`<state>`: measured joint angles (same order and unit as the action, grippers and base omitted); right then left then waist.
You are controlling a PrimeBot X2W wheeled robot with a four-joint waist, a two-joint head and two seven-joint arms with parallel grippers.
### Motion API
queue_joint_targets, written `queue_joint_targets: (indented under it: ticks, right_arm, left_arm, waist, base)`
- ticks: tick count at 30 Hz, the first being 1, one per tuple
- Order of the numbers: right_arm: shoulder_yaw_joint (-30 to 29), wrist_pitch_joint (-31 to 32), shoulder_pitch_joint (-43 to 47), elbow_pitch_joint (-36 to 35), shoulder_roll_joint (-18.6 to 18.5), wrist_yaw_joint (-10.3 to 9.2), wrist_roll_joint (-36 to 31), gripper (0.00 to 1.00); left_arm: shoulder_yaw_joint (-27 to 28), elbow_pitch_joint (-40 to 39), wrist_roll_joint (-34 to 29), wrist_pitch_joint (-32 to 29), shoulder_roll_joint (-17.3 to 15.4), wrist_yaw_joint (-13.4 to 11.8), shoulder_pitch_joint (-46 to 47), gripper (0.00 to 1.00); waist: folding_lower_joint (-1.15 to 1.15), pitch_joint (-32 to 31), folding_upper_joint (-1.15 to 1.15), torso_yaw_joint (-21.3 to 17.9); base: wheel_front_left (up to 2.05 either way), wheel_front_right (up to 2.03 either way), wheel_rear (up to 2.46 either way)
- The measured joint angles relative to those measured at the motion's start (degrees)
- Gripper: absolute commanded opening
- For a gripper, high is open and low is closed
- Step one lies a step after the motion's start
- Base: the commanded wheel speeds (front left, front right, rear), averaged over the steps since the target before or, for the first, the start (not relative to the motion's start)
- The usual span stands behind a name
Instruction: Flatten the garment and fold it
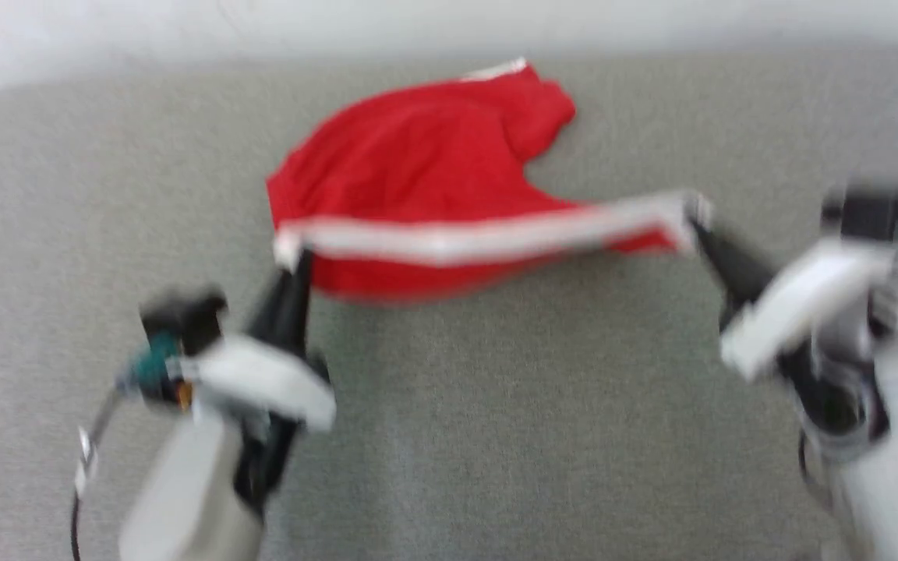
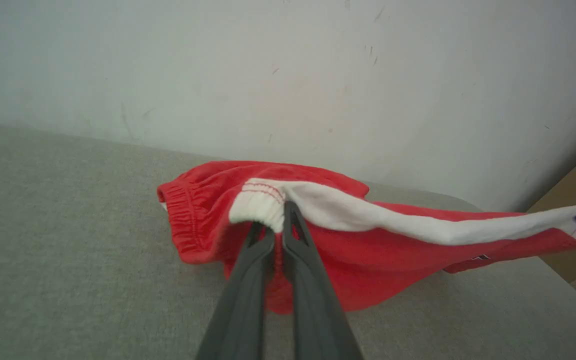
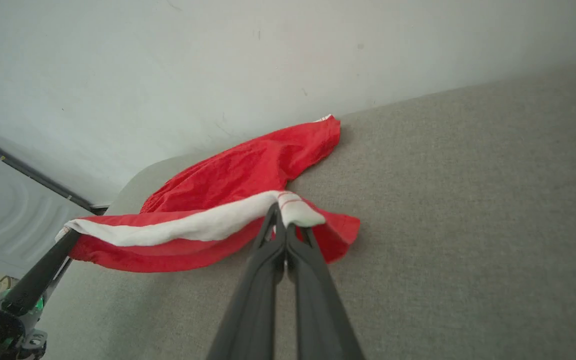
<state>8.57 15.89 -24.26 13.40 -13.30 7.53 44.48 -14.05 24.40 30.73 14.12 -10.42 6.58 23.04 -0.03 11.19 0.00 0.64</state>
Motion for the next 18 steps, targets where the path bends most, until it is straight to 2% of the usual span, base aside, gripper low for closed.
queue_joint_targets:
  ticks: [4,9,18]
  right_arm:
    - [-0.86,3.35,11.9,-3.25,-0.02,0.01,0.52,0.0]
    - [-2.21,9.39,24.34,-5.95,1.04,0.01,2.13,0.0]
    - [-4.77,26.77,36.88,-13.08,1.81,0.01,2.5,0.0]
  left_arm:
    - [-0.4,-3.18,2.12,-2.02,0.4,-0.19,-8.64,0.0]
    - [-0.9,-5.58,3.9,-6.12,-0.01,-1.85,-17.02,0.0]
    - [0.62,-10.87,8.06,-14.11,-2.25,-6.28,-29.14,0.0]
  waist:
    - [0.0,-3.28,0.0,0.6]
    - [0.0,-6.63,0.0,1.57]
    - [0.01,-10.62,0.01,2.27]
  base:
    - [0.0,0.0,0.0]
    - [0.0,0.0,0.0]
    - [0.0,0.0,0.0]
